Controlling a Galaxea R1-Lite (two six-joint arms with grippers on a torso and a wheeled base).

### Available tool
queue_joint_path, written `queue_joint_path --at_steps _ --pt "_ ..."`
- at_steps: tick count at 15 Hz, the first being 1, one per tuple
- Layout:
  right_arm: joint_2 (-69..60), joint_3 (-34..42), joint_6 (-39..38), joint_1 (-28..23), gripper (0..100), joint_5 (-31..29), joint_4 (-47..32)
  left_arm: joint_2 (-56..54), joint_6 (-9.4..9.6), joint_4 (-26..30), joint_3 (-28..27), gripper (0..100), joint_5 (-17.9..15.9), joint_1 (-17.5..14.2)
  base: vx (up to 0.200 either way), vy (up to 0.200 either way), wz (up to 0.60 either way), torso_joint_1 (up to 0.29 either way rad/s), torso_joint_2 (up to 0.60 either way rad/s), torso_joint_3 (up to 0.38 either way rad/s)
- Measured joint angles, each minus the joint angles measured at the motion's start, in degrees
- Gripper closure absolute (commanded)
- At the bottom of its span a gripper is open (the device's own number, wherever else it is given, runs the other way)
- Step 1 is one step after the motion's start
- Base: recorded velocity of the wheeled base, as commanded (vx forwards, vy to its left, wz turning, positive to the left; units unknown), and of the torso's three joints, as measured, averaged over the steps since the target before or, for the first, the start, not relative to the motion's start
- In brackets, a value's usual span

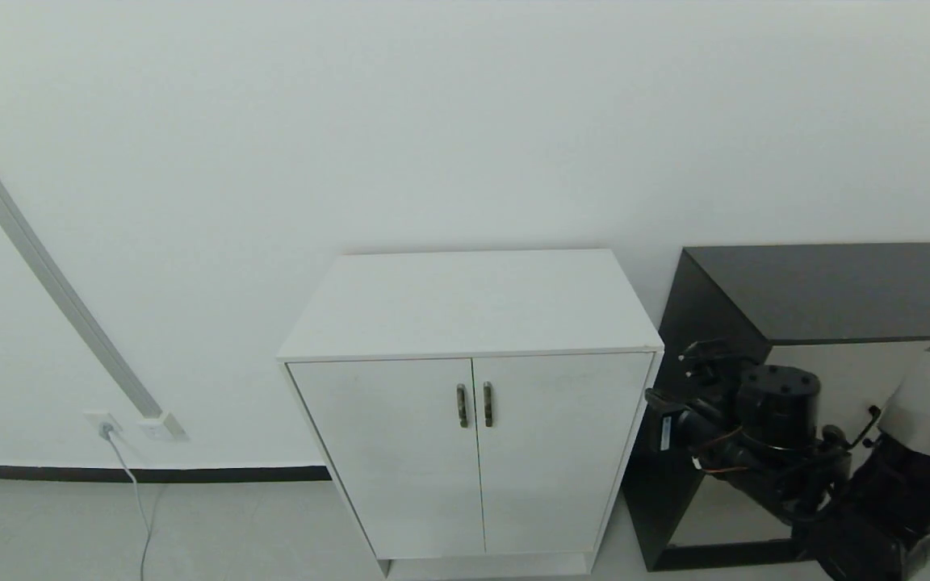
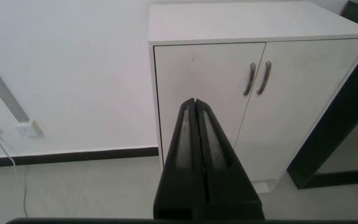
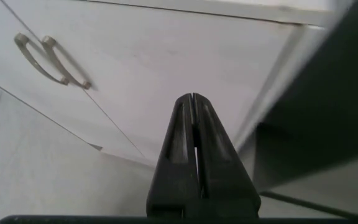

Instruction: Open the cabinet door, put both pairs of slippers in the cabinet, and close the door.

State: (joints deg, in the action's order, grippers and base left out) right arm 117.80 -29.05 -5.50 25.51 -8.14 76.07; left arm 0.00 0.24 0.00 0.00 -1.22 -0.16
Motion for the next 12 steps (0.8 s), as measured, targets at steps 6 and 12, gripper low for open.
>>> queue_joint_path --at_steps 6,12 --pt "-16.1 14.1 2.6 -5.2 100 0.0 -0.3 0.0 0.02 0.0 0.0 100 0.0 0.0 0.000 0.000 0.00 0.000 0.00 0.000" --pt "-28.6 25.4 2.9 -10.0 100 0.2 -0.4 0.0 0.02 0.0 0.0 100 0.0 0.0 0.000 0.000 0.00 0.000 0.00 0.000"
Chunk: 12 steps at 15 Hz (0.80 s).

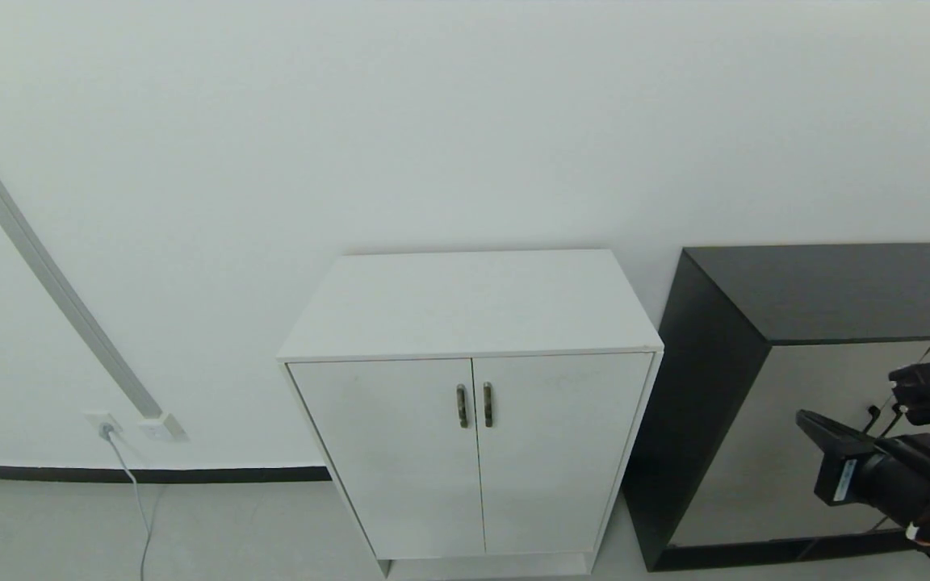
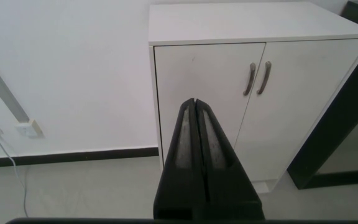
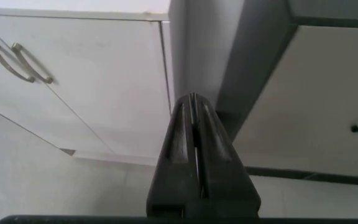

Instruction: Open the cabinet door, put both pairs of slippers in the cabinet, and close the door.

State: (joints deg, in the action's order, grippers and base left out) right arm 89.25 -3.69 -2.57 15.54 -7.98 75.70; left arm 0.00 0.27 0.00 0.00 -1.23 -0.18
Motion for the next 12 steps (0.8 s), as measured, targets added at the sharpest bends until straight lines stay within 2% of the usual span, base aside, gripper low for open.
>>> queue_joint_path --at_steps 3,6,12 --pt "-5.2 3.2 0.7 -0.8 100 0.0 -1.8 0.0 0.00 0.0 0.0 100 0.0 0.0 0.000 0.000 0.00 0.000 0.00 0.000" --pt "-10.4 3.6 0.8 -1.6 100 0.1 -8.2 0.0 -0.02 0.0 0.0 100 0.0 0.0 0.000 0.000 0.00 0.000 0.00 0.000" --pt "-27.3 3.7 1.0 -1.7 100 2.2 -31.4 0.0 -0.02 0.0 0.0 100 0.0 0.0 0.000 0.000 0.00 0.000 0.00 0.000"
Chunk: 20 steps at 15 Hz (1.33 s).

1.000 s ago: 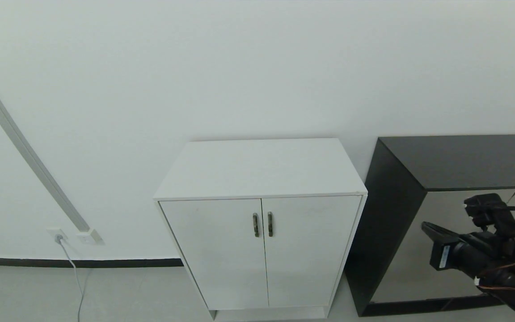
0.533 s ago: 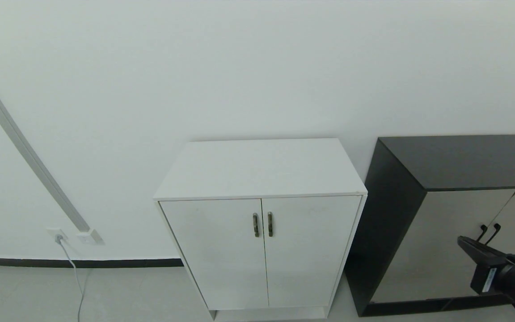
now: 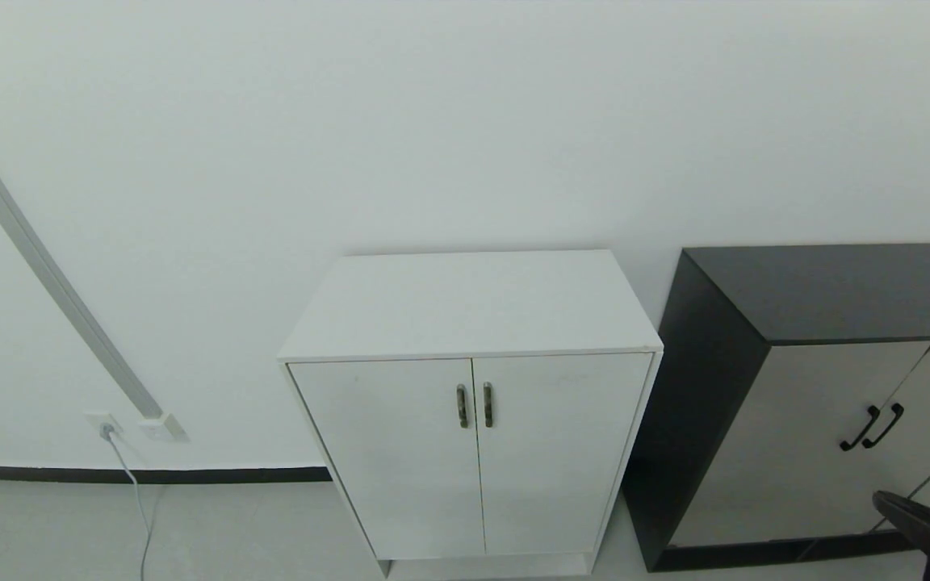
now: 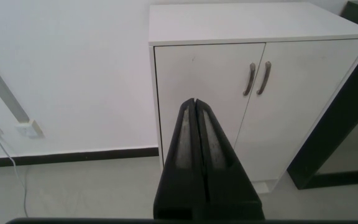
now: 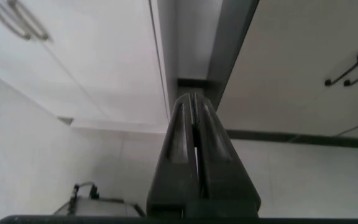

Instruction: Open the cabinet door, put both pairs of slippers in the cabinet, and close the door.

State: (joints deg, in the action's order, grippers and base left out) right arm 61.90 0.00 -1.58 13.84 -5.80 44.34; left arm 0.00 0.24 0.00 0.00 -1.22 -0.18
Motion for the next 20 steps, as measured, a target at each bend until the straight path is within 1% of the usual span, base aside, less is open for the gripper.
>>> queue_joint_path --at_steps 7,9,16,20 --pt "-20.0 0.0 0.0 0.3 100 4.4 -24.7 0.0 0.00 0.0 0.0 100 0.0 0.0 0.000 0.000 0.00 0.000 0.00 0.000" --pt "-25.7 0.0 0.0 0.4 100 5.1 -30.6 0.0 0.00 0.0 0.0 100 0.0 0.0 0.000 0.000 0.00 0.000 0.00 0.000" --pt "-39.6 0.0 0.0 0.8 100 6.4 -41.3 0.0 0.05 0.0 0.0 100 0.0 0.0 0.000 0.000 0.00 0.000 0.00 0.000" --pt "-46.1 -0.3 0.0 1.2 100 6.2 -44.2 0.0 0.09 0.0 0.0 100 -0.1 0.0 0.000 0.000 0.00 0.000 0.00 0.000"
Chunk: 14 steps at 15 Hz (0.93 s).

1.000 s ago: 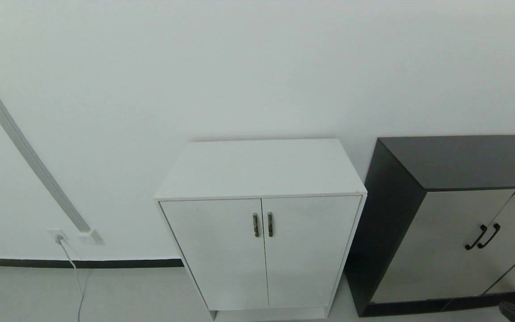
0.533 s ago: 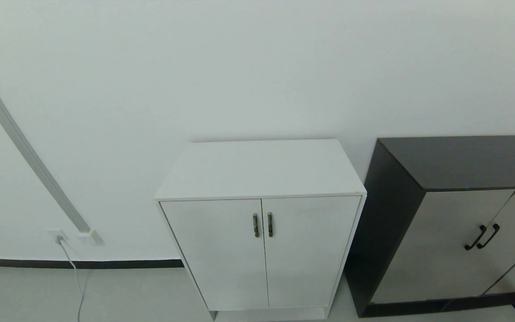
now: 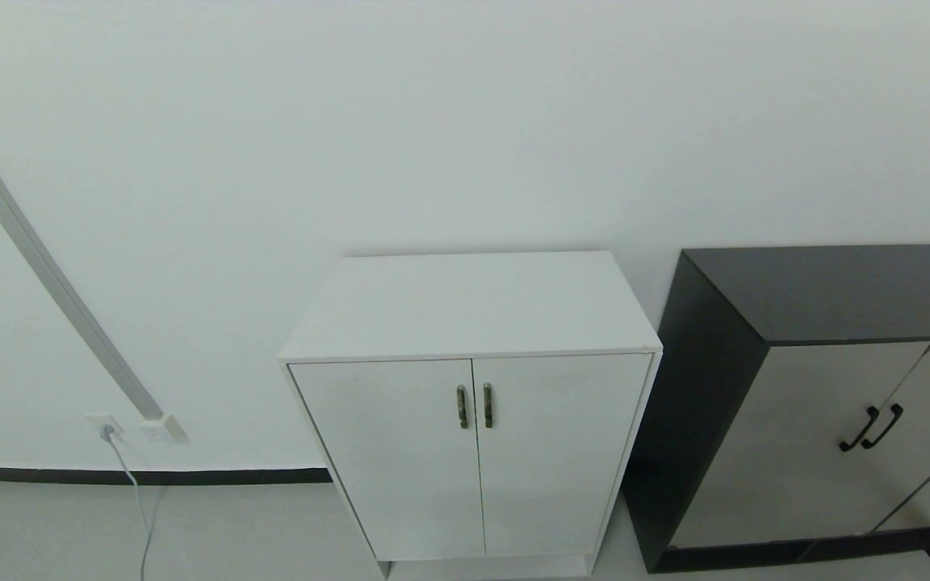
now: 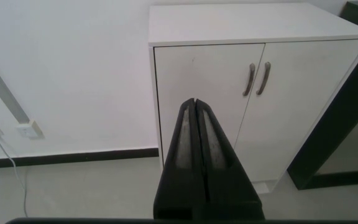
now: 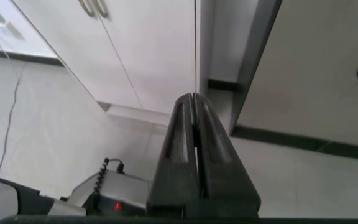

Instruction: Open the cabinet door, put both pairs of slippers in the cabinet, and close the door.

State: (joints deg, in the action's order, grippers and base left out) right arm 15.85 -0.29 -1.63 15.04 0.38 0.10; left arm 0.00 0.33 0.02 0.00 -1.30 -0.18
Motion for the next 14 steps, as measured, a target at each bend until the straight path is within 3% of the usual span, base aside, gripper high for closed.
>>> queue_joint_path --at_steps 3,7,14 --pt "-5.0 0.2 0.1 -1.3 100 -0.2 -0.1 0.0 0.00 0.0 0.0 100 0.0 0.0 0.000 0.000 0.00 0.000 0.00 0.000" --pt "-8.7 0.2 0.1 -9.0 100 -0.3 -0.1 0.0 0.02 0.0 0.0 100 0.0 0.0 0.000 0.000 0.00 0.000 0.00 0.000" --pt "-10.6 0.3 -0.4 -10.8 100 -1.0 0.0 0.0 0.02 0.0 0.0 100 0.0 0.0 0.000 0.000 0.00 0.000 0.00 0.000"
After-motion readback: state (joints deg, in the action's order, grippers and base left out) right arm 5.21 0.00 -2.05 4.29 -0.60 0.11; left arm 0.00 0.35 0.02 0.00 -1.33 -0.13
